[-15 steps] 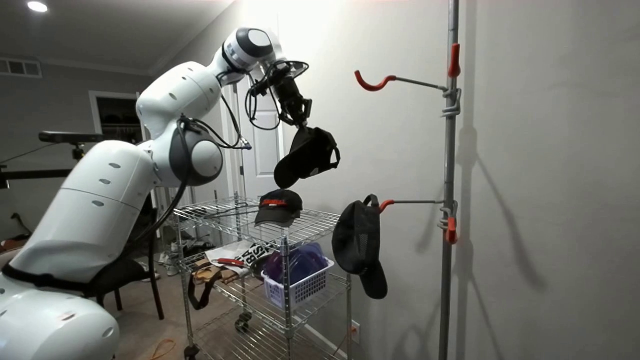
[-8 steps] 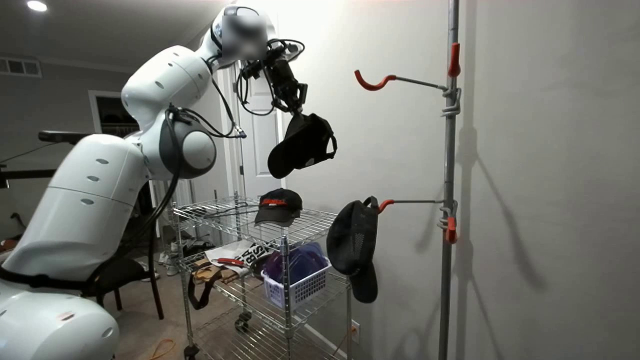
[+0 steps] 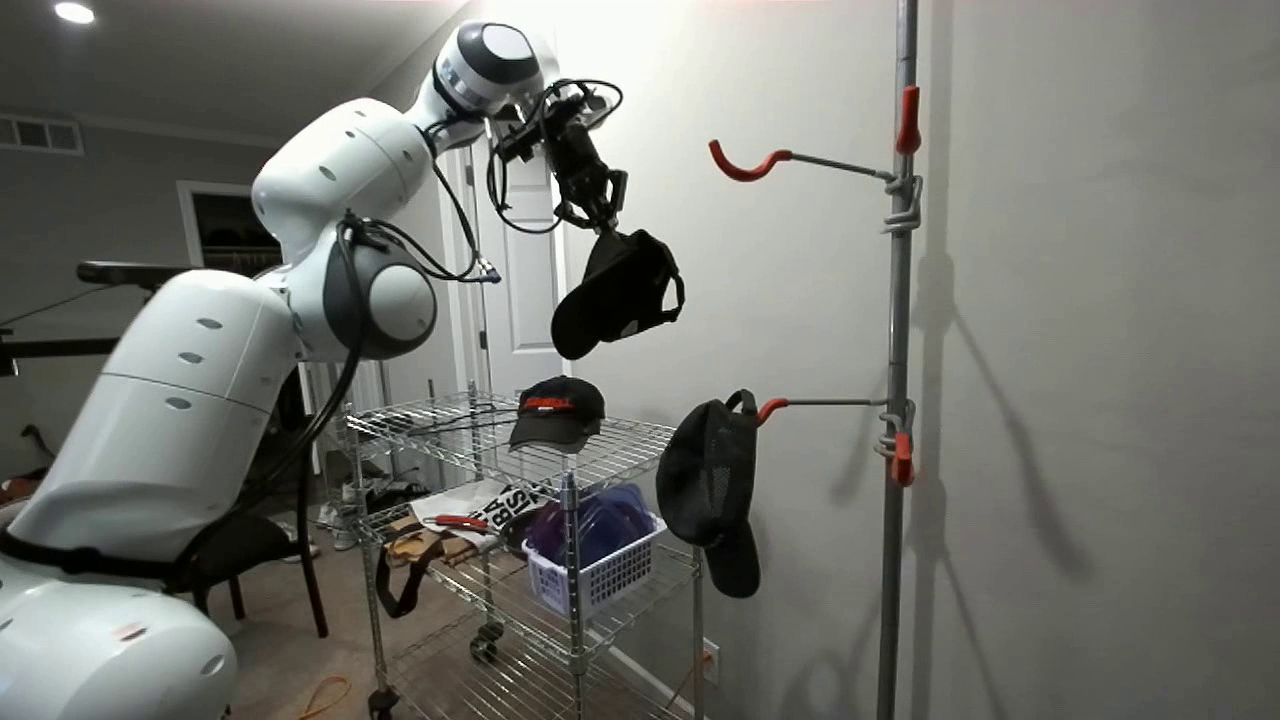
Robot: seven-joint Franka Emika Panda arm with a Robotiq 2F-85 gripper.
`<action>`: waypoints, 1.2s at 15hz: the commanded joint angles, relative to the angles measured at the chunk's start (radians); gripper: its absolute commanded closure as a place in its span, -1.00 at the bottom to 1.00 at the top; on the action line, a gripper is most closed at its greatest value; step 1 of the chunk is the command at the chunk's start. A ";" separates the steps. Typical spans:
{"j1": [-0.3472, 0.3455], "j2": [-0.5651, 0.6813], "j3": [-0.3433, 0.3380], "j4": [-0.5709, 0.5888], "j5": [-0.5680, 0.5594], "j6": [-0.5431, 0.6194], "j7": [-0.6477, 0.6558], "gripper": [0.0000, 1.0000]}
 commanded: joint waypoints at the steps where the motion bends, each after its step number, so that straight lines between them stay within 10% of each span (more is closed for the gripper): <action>1: -0.004 -0.017 0.019 -0.029 -0.012 0.011 0.007 0.96; 18: 0.045 -0.282 0.016 0.021 -0.119 -0.176 0.081 0.99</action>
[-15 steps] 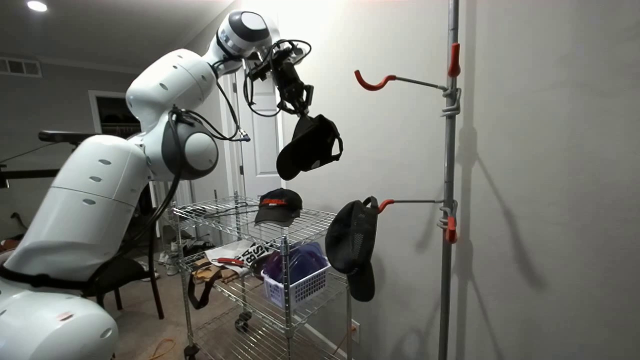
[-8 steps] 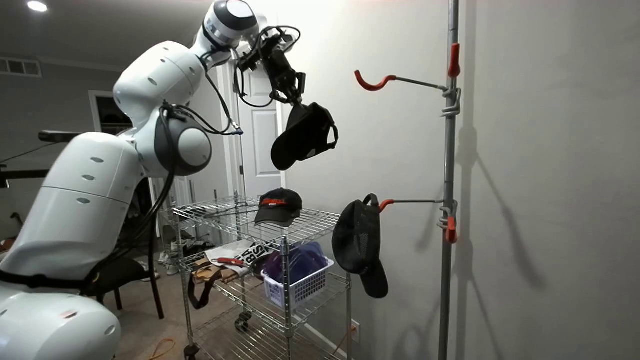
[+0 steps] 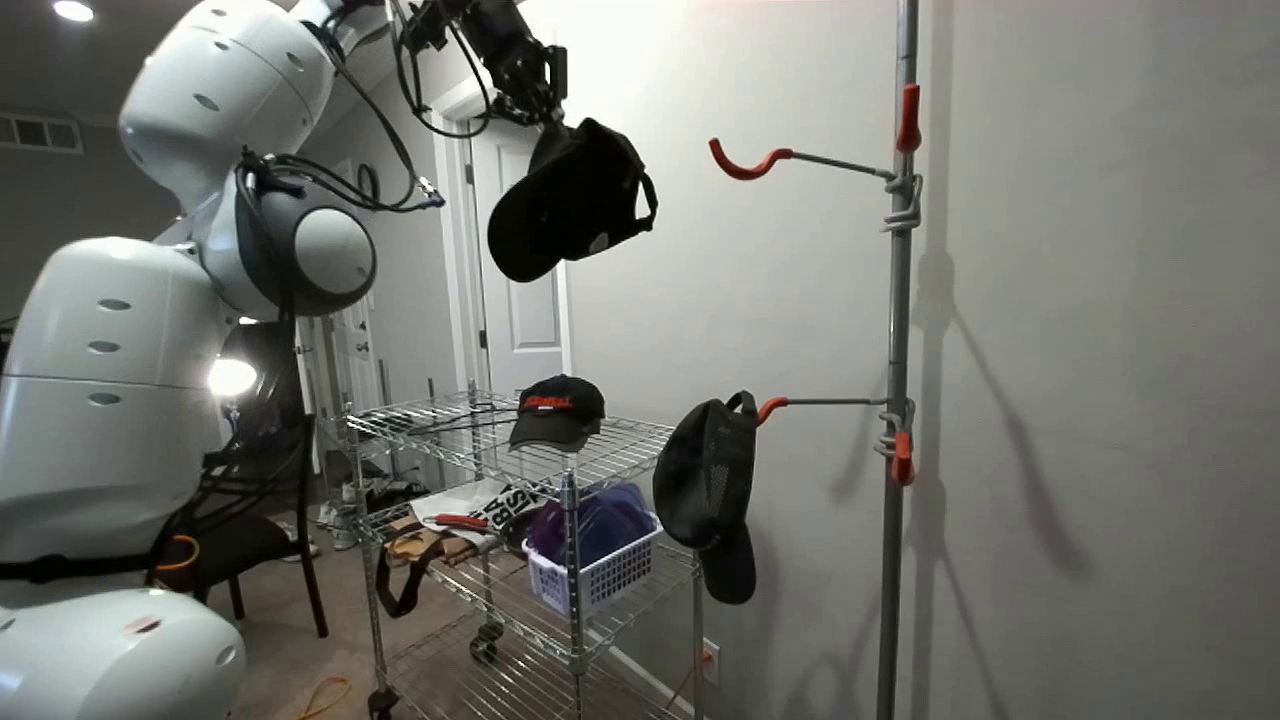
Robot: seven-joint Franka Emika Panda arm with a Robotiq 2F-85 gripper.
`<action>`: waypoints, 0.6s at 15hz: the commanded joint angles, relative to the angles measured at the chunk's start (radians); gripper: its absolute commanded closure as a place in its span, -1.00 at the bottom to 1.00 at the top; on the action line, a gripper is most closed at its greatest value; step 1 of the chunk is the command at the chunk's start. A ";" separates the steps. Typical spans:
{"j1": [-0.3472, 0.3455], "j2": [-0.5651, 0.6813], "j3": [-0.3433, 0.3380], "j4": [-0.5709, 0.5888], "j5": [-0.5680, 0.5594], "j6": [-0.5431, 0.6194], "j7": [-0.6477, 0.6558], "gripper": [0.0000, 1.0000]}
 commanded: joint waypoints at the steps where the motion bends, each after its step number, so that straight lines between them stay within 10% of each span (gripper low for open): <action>1: -0.043 -0.063 0.028 -0.003 0.006 -0.096 0.031 0.99; 9: -0.297 -0.086 0.093 -0.023 0.224 -0.422 0.069 0.99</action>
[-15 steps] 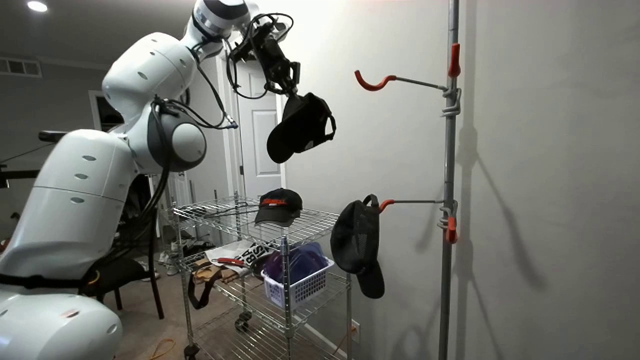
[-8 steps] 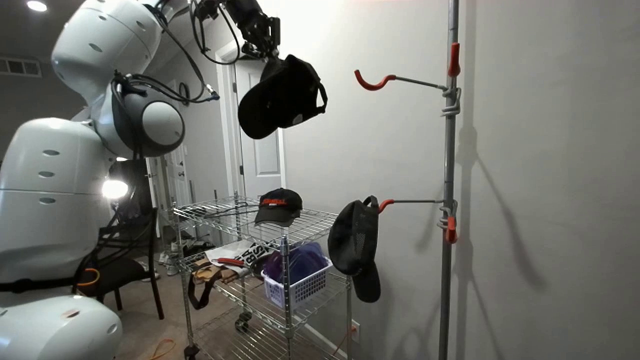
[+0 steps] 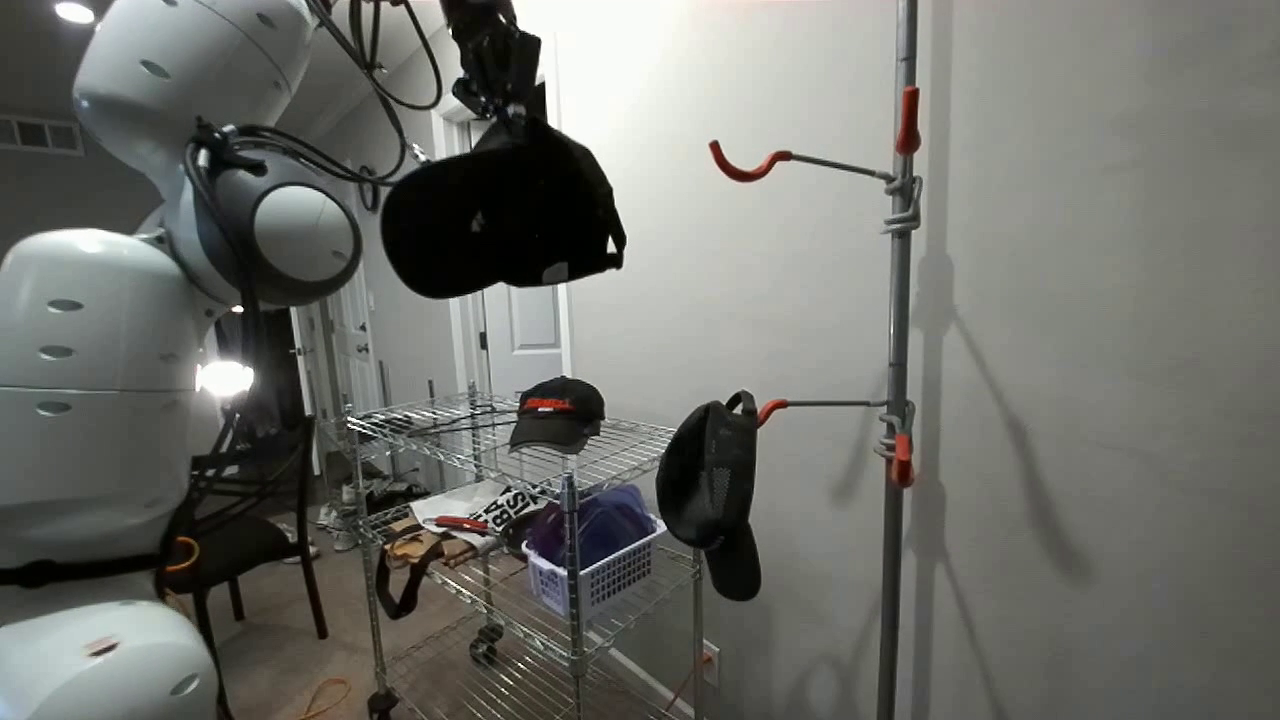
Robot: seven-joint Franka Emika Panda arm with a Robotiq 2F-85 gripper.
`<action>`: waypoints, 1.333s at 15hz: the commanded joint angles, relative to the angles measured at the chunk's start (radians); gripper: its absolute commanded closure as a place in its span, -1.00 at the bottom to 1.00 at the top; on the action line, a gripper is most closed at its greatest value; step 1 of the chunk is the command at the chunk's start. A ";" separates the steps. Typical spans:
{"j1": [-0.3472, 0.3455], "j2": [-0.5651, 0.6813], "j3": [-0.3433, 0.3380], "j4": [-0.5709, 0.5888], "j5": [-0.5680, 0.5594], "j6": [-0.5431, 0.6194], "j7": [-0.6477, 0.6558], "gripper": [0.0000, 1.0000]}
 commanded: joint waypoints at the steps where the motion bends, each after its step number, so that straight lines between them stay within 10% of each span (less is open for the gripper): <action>1: -0.124 -0.008 0.037 -0.011 0.100 -0.106 0.020 0.99; 13: -0.404 0.016 -0.025 -0.040 0.064 -0.075 -0.165 0.99; 20: -0.366 0.021 -0.011 -0.022 0.054 -0.076 -0.108 0.96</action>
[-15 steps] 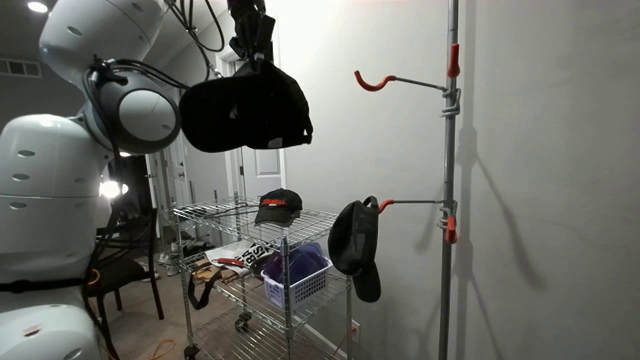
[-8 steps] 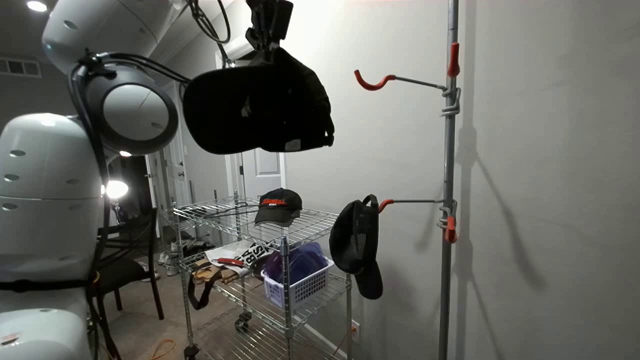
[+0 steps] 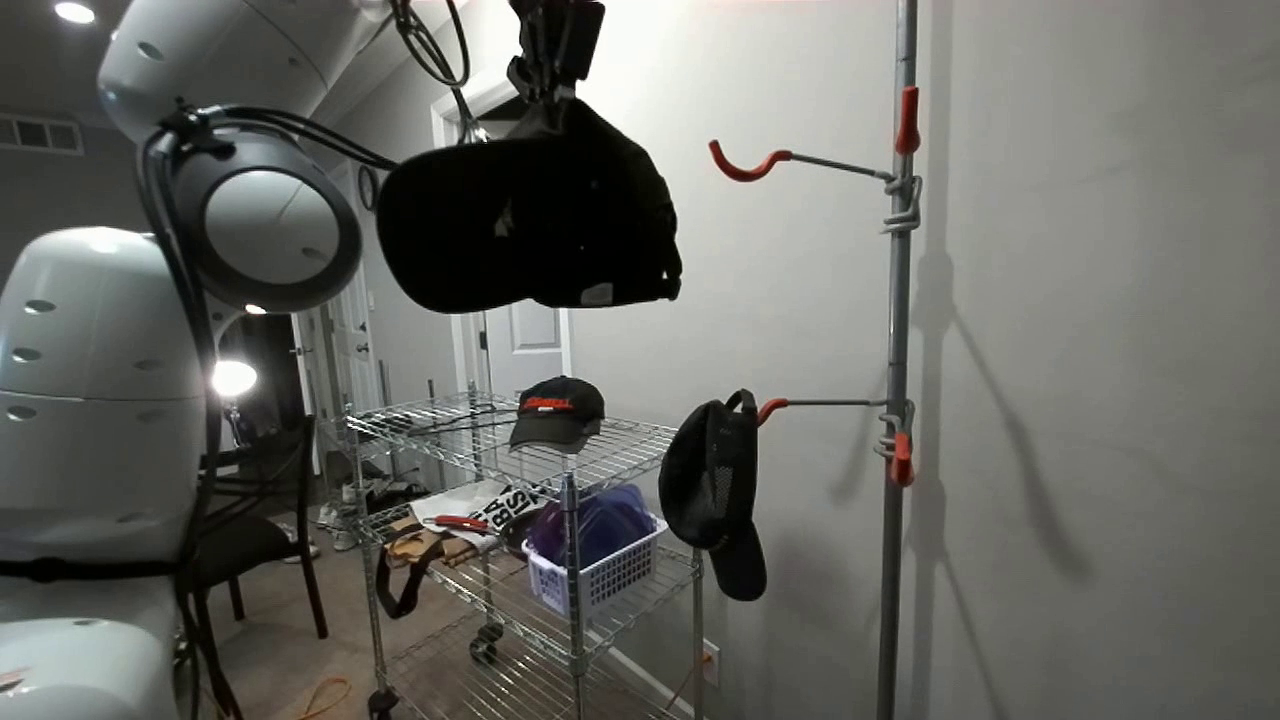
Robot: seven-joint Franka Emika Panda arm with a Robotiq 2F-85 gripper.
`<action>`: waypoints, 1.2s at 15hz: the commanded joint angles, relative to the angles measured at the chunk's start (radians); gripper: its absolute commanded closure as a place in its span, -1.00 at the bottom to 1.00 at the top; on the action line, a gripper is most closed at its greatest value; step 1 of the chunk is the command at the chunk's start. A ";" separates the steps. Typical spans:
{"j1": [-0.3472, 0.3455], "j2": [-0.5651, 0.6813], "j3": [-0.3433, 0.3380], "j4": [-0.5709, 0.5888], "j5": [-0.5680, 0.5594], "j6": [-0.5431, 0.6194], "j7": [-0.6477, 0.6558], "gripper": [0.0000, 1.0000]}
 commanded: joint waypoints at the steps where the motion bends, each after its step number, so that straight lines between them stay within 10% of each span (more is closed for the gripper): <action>1: -0.002 -0.003 0.005 -0.006 -0.001 0.002 0.004 0.96; 18: -0.222 0.108 0.009 0.037 0.316 0.050 0.183 0.99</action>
